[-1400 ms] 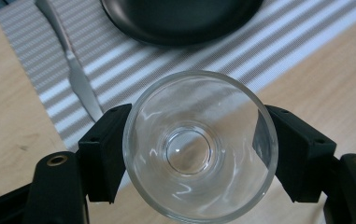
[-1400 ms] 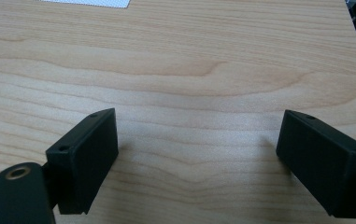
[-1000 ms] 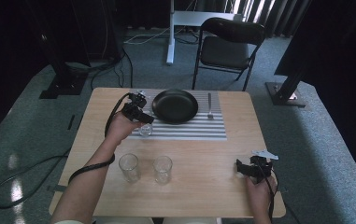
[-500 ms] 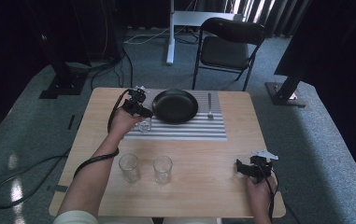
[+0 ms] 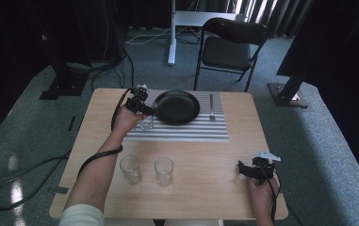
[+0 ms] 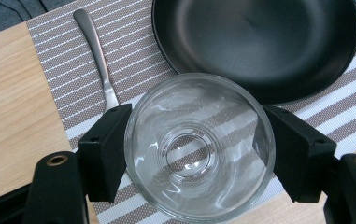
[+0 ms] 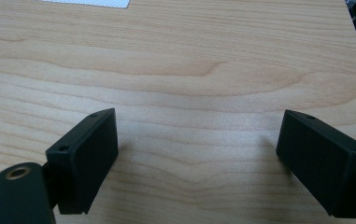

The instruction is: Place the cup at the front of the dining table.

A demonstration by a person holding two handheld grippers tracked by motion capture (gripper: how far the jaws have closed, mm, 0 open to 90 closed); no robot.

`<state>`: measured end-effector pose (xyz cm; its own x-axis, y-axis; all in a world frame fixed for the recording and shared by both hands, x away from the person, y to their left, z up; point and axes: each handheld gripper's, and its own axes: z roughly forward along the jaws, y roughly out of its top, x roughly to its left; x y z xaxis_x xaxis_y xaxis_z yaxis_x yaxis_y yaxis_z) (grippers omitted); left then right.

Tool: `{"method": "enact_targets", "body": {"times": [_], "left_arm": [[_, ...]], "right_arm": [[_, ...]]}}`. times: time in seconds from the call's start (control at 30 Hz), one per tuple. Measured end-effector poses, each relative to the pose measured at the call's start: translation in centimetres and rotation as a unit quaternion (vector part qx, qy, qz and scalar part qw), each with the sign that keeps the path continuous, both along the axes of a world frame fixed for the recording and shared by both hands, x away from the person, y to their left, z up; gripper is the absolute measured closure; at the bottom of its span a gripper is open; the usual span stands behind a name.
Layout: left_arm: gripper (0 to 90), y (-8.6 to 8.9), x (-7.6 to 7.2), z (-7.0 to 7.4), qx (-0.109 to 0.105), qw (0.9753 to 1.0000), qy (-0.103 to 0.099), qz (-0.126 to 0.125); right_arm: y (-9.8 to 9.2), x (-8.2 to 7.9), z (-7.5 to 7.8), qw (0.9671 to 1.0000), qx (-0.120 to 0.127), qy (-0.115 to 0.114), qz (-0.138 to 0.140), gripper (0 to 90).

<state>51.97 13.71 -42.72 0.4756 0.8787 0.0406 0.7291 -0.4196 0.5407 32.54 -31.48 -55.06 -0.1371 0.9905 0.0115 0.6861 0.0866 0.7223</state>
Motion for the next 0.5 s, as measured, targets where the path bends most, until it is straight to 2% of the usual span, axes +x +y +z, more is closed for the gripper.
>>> {"method": "enact_targets", "body": {"times": [0.1, 0.17, 0.27, 0.3, 0.33, 0.37, 0.47, 0.5], "left_arm": [[28.8, 0.2, 0.3, -0.6, -0.008, 0.9999, 0.001, 0.009], [28.7, 0.6, 0.3, -1.0, -0.022, 0.9996, -0.009, 0.013], [28.2, 0.8, 0.0, -1.3, -0.025, 0.9994, -0.024, -0.007], [26.9, 0.8, -0.1, -1.4, -0.025, 0.9994, -0.021, -0.005], [20.0, 0.8, -0.1, -1.6, -0.026, 0.9994, -0.023, 0.001], [18.0, 0.8, -0.1, -1.8, -0.022, 0.9996, -0.016, 0.003], [18.0, 1.2, -0.4, -2.0, -0.029, 0.9993, -0.024, 0.007], [18.0, 1.2, -0.4, -2.0, -0.036, 0.9991, -0.019, 0.007]], "right_arm": [[0.0, 0.0, 0.0, 1.0, 0.0, 0.0, 0.0, 12.2], [0.0, 0.0, 0.0, 1.0, 0.0, 0.0, 0.0, 12.2], [0.0, 0.0, 0.0, 1.0, 0.0, 0.0, 0.0, 12.2], [0.0, 0.0, 0.0, 1.0, 0.0, 0.0, 0.0, 12.2], [0.0, 0.0, 0.0, 1.0, 0.0, 0.0, 0.0, 12.2], [0.0, 0.0, 0.0, 1.0, 0.0, 0.0, 0.0, 12.2], [0.0, 0.0, 0.0, 1.0, 0.0, 0.0, 0.0, 12.2], [0.0, 0.0, 0.0, 1.0, 0.0, 0.0, 0.0, 12.2]]}}
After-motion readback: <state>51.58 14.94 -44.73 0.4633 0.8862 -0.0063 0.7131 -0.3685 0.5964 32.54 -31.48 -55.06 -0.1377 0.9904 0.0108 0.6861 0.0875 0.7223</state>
